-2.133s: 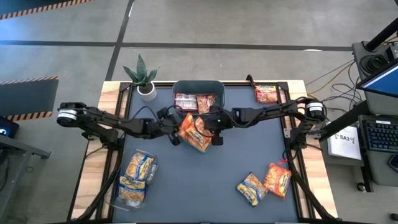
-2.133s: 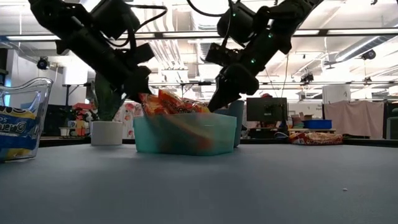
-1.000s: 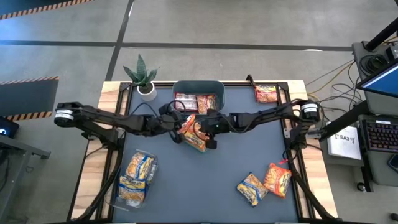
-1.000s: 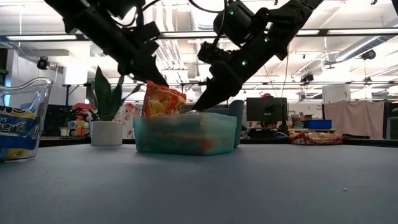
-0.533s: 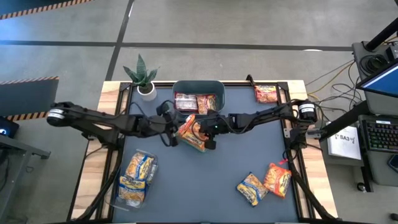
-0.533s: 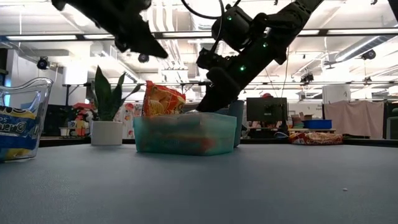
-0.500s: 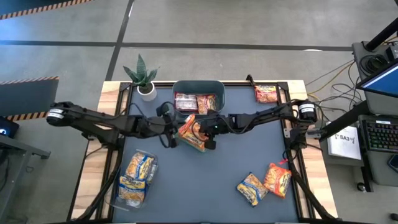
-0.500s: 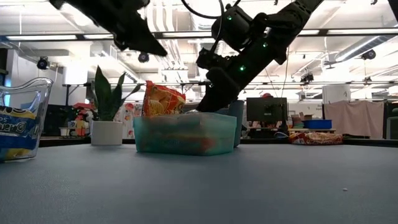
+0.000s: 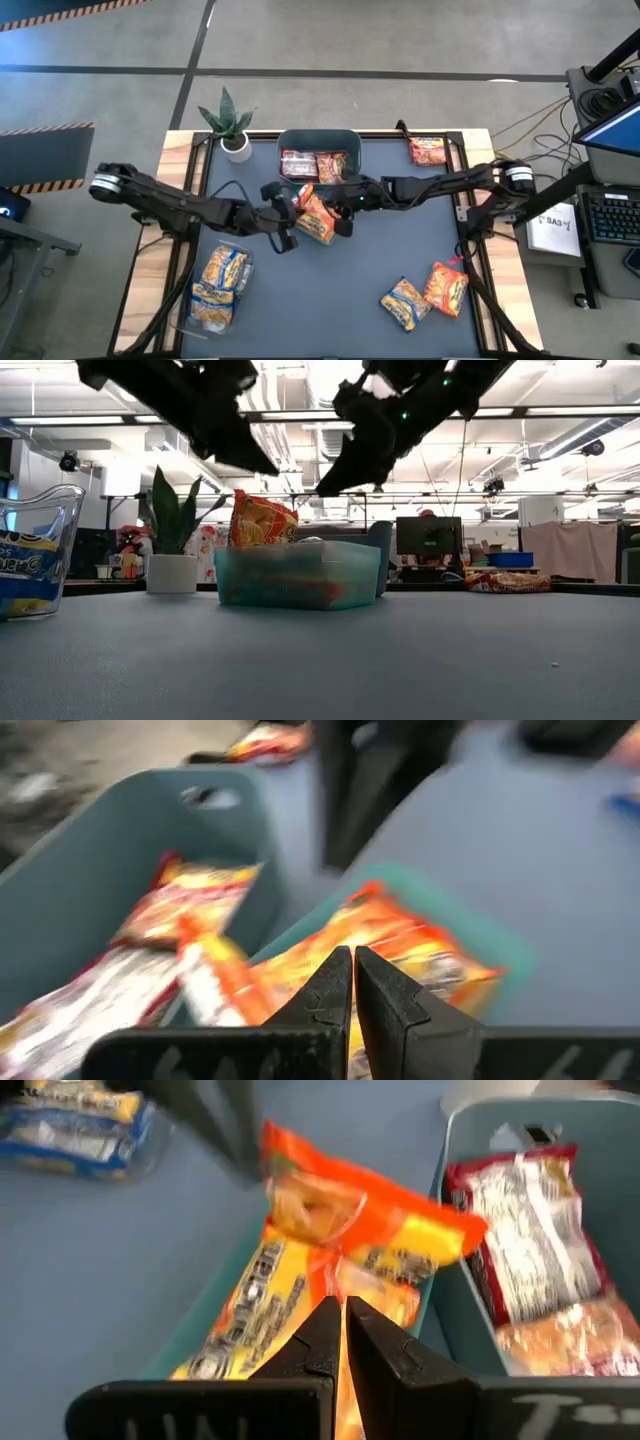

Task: Sort Maruchan noodles
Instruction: Put the red noodle pack into the blue bin

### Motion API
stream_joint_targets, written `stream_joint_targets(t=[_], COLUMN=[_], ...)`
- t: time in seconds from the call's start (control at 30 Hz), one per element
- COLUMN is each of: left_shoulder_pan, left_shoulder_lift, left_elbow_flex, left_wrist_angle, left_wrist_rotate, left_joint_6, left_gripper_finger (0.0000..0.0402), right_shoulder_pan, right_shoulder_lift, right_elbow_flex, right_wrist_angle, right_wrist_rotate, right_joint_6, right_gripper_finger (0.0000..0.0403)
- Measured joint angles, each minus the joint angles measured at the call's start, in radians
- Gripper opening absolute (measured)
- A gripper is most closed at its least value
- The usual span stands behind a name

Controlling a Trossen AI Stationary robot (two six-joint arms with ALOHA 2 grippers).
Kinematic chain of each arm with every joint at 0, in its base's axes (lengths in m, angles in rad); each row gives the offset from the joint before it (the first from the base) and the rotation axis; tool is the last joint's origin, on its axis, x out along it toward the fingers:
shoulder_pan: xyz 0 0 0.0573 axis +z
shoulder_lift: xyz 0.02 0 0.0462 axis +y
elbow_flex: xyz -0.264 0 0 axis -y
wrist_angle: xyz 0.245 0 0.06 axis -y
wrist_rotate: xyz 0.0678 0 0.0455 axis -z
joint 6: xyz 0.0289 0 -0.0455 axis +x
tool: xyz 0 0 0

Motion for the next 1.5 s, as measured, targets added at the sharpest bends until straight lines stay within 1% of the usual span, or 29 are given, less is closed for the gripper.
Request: stream_joint_targets(t=[0.07, 0.13, 0.23, 0.43, 0.53, 0.7, 0.77, 0.87, 1.0, 1.13, 1.23, 1.5], left_shoulder_pan=[0.002, 0.005, 0.018, 0.037, 0.037, 0.027, 0.02, 0.003, -0.027, -0.055, -0.064, -0.064], left_shoulder_lift=[0.032, 0.05, 0.062, 0.064, 0.046, -0.013, -0.049, -0.103, -0.171, -0.23, -0.265, -0.36], left_elbow_flex=[-0.001, -0.001, -0.001, -0.001, -0.001, 0.009, 0.007, 0.007, 0.005, 0.005, 0.002, -0.015], left_wrist_angle=[-0.005, -0.023, -0.044, -0.144, -0.143, -0.13, -0.133, -0.126, -0.124, -0.133, -0.137, -0.158], left_wrist_rotate=[-0.081, -0.118, -0.121, -0.132, -0.132, -0.139, -0.139, -0.139, -0.114, -0.111, -0.111, -0.111], left_joint_6=[-0.013, -0.021, -0.046, -0.115, -0.108, -0.057, -0.026, 0.032, 0.133, 0.208, 0.25, 0.351], left_gripper_finger=[0.0, 0.0, 0.0, 0.0, 0.0, 0.0, 0.0, 0.0, 0.0, 0.0, 0.0, 0.0], right_shoulder_pan=[0.012, 0.029, 0.055, 0.103, 0.11, 0.097, 0.086, 0.059, 0.013, -0.056, -0.129, -0.373], right_shoulder_lift=[-0.029, -0.052, -0.084, -0.137, -0.159, -0.21, -0.23, -0.263, -0.296, -0.305, -0.302, -0.287], right_elbow_flex=[-0.001, -0.002, -0.003, -0.007, -0.006, 0.005, 0.014, 0.021, 0.024, 0.024, 0.024, 0.024], right_wrist_angle=[-0.053, -0.072, -0.114, -0.194, -0.227, -0.369, -0.433, -0.523, -0.582, -0.616, -0.649, -0.797], right_wrist_rotate=[0.001, 0.001, 0.007, 0.091, 0.099, 0.104, 0.124, 0.148, 0.151, 0.151, 0.151, 0.154], right_joint_6=[0.015, 0.026, 0.044, 0.099, 0.159, 0.313, 0.374, 0.447, 0.512, 0.552, 0.59, 0.594], right_gripper_finger=[0.0012, 0.0012, 0.0012, 0.0012, 0.0012, 0.0012, 0.0012, 0.0012, 0.0012, 0.0012, 0.0012, 0.0012])
